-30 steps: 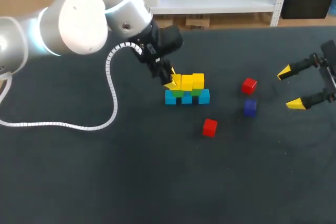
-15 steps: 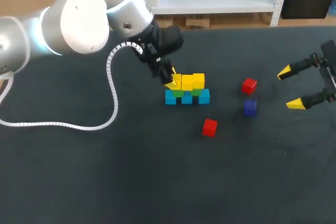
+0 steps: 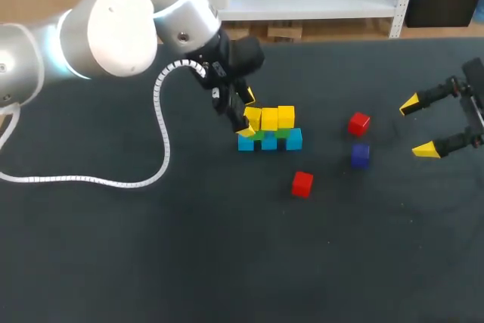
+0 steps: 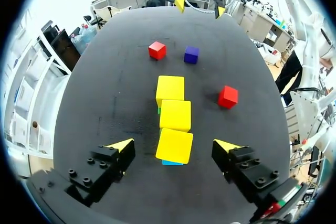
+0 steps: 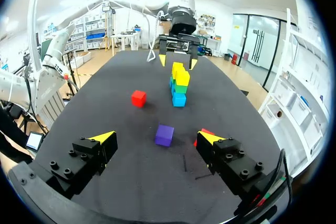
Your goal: Place the blue cubes, place green cubes on the blue cubes, place the yellow cubes on the green cubes, then place the red cubes on the yellow cubes, and place purple cube on the red cubes.
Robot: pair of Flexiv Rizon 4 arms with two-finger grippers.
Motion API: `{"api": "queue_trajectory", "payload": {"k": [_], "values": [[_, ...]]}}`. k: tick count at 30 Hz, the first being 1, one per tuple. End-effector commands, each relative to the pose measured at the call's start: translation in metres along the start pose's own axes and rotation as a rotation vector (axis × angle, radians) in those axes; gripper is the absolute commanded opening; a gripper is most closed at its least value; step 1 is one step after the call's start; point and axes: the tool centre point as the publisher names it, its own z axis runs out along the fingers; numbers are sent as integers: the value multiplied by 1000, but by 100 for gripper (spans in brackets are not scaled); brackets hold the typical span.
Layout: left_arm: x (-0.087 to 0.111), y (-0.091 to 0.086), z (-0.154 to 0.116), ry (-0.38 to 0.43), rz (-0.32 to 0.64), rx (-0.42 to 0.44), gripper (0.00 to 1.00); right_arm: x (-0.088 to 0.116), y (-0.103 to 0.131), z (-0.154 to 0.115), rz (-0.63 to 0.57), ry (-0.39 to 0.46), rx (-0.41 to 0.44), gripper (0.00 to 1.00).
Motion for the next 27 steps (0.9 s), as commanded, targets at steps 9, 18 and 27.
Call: {"api": "queue_trajectory", "payload": {"k": [9,18,27], "values": [[44,-28,-29,35,-19,-33,75,0,0,0,-1,-1,0,100],[56,-22,-21,58,-23,-31,0,0,0,0,-1,-1,0,100],[50,-5,-16,64,27,-33,0,0,0,0,-1,-1,0,100]]}}
